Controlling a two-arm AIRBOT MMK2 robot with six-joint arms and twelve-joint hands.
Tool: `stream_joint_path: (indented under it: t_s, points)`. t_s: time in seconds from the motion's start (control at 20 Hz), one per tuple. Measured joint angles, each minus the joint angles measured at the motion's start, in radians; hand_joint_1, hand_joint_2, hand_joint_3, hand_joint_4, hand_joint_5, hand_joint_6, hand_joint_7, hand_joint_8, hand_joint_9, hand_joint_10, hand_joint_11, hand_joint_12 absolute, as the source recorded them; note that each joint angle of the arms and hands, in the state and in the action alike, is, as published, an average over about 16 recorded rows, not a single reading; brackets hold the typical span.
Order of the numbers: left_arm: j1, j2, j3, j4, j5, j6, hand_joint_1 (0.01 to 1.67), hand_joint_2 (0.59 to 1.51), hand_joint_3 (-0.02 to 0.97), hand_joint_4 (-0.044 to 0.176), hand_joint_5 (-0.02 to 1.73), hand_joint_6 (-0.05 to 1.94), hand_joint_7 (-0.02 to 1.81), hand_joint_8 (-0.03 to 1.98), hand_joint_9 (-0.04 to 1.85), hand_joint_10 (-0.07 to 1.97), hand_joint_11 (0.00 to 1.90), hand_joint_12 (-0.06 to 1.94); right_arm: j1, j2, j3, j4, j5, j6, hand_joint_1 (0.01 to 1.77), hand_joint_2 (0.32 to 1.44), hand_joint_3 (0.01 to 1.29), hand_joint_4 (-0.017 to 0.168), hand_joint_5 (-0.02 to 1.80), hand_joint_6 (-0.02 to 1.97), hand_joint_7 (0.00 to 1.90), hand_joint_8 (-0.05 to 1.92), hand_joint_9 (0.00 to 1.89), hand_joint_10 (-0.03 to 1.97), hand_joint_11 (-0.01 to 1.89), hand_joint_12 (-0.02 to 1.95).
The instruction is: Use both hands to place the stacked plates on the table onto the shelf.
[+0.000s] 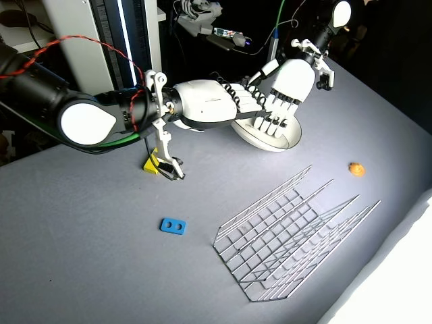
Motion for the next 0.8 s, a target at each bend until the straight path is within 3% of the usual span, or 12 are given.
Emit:
stream_joint_path:
  t_s: [0.15, 0.35, 0.55, 0.8]
  points:
    - [-0.004, -0.006, -0.010, -0.021, 0.014, 0.000, 0.01, 1.114, 0.009, -0.011, 0.08, -0.03, 0.10, -0.01, 0.11, 0.00, 0.03, 0.12, 0.003, -0.048, 0.029, 0.035, -0.028, -0.052, 1.03, 1.01, 0.02, 0.008, 0.02, 0.02, 0.02, 0.01, 0.02, 0.00, 0.02, 0.01]
    - [-0.008, -0.011, -0.014, -0.033, 0.022, -0.001, 0.01, 1.115, 0.009, -0.011, 0.08, -0.03, 0.09, -0.01, 0.11, 0.00, 0.03, 0.13, 0.006, -0.118, 0.074, 0.085, -0.067, -0.124, 1.02, 1.03, 0.02, 0.009, 0.06, 0.02, 0.06, 0.01, 0.06, 0.02, 0.02, 0.21]
    - [-0.010, -0.014, -0.012, -0.034, 0.021, -0.001, 0.01, 1.115, 0.009, -0.011, 0.08, -0.03, 0.09, -0.01, 0.11, 0.00, 0.03, 0.14, 0.011, -0.178, 0.116, 0.130, -0.098, -0.179, 1.01, 1.05, 0.02, 0.009, 0.21, 0.07, 0.23, 0.05, 0.18, 0.15, 0.06, 0.61]
    - [-0.011, -0.016, -0.004, -0.031, 0.013, -0.001, 0.01, 1.117, 0.009, -0.011, 0.08, -0.03, 0.10, -0.01, 0.12, 0.00, 0.04, 0.15, 0.015, -0.225, 0.150, 0.166, -0.101, -0.230, 1.05, 1.07, 0.02, 0.010, 0.44, 0.30, 0.47, 0.26, 0.41, 0.43, 0.19, 1.14]
